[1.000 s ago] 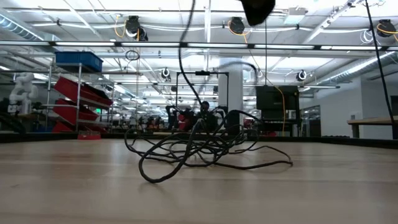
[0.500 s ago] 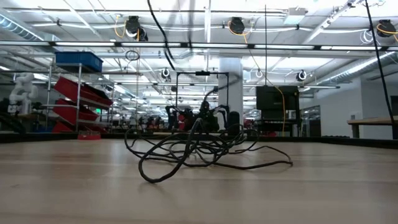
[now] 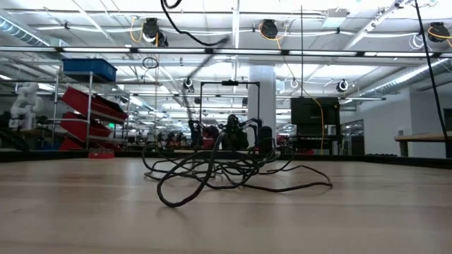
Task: Coil cords
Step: Coil the black wire on the spool
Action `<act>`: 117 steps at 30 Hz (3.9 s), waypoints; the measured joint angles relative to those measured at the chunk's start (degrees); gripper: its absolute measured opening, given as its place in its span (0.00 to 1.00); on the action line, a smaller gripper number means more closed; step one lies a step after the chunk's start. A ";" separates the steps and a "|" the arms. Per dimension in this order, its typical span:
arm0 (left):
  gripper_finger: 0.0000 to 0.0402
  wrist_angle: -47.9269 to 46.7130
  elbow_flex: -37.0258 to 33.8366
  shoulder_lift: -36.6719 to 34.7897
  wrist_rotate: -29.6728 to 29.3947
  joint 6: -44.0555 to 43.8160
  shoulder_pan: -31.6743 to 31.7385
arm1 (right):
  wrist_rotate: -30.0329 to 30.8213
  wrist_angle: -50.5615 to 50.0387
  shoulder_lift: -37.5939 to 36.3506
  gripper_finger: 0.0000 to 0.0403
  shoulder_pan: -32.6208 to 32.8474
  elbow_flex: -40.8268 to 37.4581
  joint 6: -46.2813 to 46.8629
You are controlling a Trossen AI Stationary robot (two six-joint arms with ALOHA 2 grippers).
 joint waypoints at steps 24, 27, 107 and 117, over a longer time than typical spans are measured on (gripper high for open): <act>0.00 -10.70 -0.02 0.24 -5.91 -10.54 2.54 | 1.31 -9.53 -1.48 0.00 1.97 1.31 2.13; 0.00 -10.92 -0.02 -0.59 -7.11 -10.57 2.17 | 2.33 -12.18 -2.89 0.00 2.51 1.31 3.46; 0.00 -7.22 -0.07 -4.81 -23.17 -3.55 -6.86 | -6.66 12.61 -0.52 0.31 4.47 -18.75 18.20; 0.00 -7.15 -0.07 -4.85 -23.21 -2.84 -6.75 | -5.86 13.10 1.14 0.37 3.22 -19.46 19.59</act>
